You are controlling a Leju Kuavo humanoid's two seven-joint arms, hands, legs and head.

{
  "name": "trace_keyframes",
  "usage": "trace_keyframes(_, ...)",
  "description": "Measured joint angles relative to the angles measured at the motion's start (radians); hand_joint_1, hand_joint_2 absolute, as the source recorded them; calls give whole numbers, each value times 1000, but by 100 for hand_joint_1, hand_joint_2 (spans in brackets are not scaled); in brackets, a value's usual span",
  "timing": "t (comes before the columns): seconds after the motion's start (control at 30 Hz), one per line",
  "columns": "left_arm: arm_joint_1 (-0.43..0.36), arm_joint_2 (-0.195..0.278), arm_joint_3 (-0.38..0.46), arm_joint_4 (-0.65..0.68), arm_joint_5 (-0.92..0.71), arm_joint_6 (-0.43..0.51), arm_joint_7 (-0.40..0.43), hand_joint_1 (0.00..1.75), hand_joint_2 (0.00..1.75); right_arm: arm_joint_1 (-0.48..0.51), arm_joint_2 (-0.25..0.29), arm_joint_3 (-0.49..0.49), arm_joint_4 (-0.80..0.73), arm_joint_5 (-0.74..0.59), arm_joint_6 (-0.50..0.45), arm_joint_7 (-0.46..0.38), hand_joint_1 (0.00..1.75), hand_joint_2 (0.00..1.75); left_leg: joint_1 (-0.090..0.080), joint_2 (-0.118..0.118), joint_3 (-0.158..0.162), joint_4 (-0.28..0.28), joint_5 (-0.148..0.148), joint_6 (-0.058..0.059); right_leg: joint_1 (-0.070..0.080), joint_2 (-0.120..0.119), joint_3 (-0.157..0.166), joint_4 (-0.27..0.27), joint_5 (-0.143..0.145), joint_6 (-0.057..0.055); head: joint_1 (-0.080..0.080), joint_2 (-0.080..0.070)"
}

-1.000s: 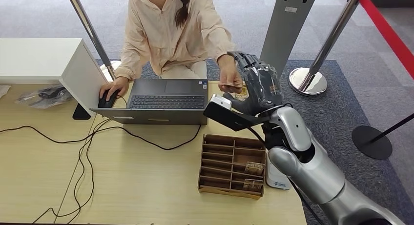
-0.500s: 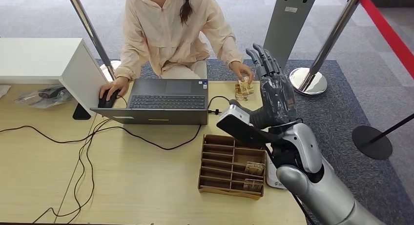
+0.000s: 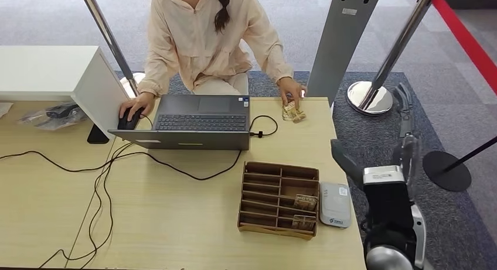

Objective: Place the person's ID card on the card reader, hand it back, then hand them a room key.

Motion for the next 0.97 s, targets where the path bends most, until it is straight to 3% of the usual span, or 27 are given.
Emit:
trace_keyframes(0.2, 0, 3, 3, 0, 11, 5, 9, 0, 0, 94, 1, -73, -5, -92, -55, -43, 0, 175, 0, 0, 0, 0, 0, 0, 0, 0, 0, 0, 0, 0, 0, 0)
trace_keyframes(0.53, 0, 8, 14, 0, 20, 6, 17, 0, 0, 164, -4, -199, -5, -170, -66, -70, 0, 175, 0, 0, 0, 0, 0, 0, 0, 0, 0, 0, 0, 0, 0, 0)
trace_keyframes(0.97, 0, 8, 27, 0, 26, 2, 37, 0, 0, 174, 8, -223, 1, -217, -65, -118, 0, 175, 0, 0, 0, 0, 0, 0, 0, 0, 0, 0, 0, 0, 0, 0)
